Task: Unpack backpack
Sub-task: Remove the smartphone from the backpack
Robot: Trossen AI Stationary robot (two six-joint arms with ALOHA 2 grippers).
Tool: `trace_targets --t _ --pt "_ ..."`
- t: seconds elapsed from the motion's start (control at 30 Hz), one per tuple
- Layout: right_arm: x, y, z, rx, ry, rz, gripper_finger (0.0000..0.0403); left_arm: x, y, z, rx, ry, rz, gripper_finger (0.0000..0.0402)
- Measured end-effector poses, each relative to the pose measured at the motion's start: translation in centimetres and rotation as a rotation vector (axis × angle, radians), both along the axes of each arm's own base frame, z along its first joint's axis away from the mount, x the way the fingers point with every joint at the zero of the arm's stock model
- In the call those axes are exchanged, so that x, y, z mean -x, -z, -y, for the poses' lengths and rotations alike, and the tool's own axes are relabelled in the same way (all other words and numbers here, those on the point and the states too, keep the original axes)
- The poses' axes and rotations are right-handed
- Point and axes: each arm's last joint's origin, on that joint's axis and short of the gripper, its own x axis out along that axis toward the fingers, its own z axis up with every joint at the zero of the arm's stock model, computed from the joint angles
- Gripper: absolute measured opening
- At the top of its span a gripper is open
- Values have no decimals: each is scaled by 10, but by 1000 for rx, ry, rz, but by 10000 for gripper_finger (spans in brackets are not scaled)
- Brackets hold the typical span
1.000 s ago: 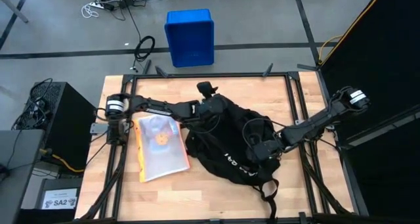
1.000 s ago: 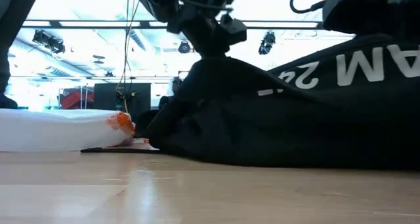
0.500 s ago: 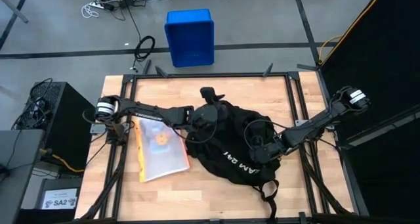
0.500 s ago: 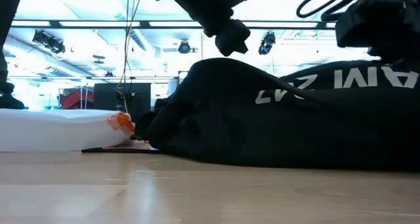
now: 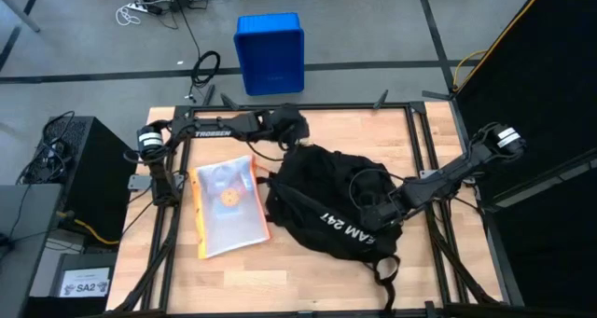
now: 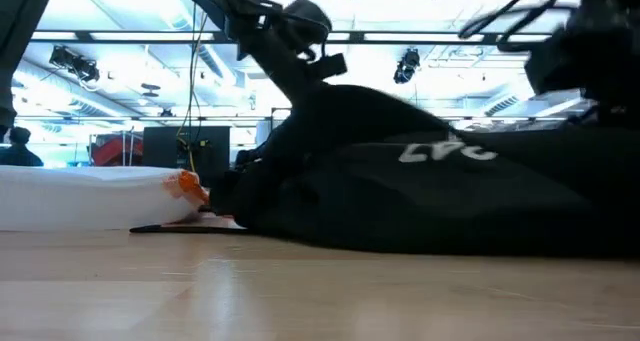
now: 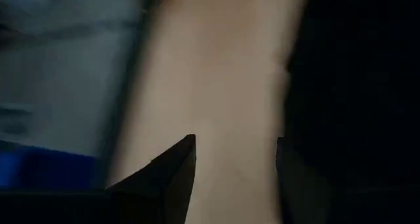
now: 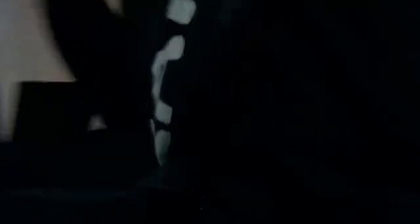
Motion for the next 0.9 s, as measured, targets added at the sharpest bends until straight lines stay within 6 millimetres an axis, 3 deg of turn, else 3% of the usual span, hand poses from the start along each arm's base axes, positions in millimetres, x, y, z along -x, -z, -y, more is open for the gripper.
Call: trace_targets --t 0.13,0.27,0.47,0.7,0.9 --pt "8 4 26 100 101 -162 102 5 10 25 170 147 -117 172" --pt "13 5 56 212 220 -266 102 3 13 57 210 259 -170 145" --pt "7 4 103 362 318 -245 98 -5 11 108 235 426 -147 104" --pt "-32 -20 152 471 330 121 91 -14 3 156 217 581 -34 87" --pt "-66 -65 173 470 206 518 85 -15 -4 162 172 578 10 87"
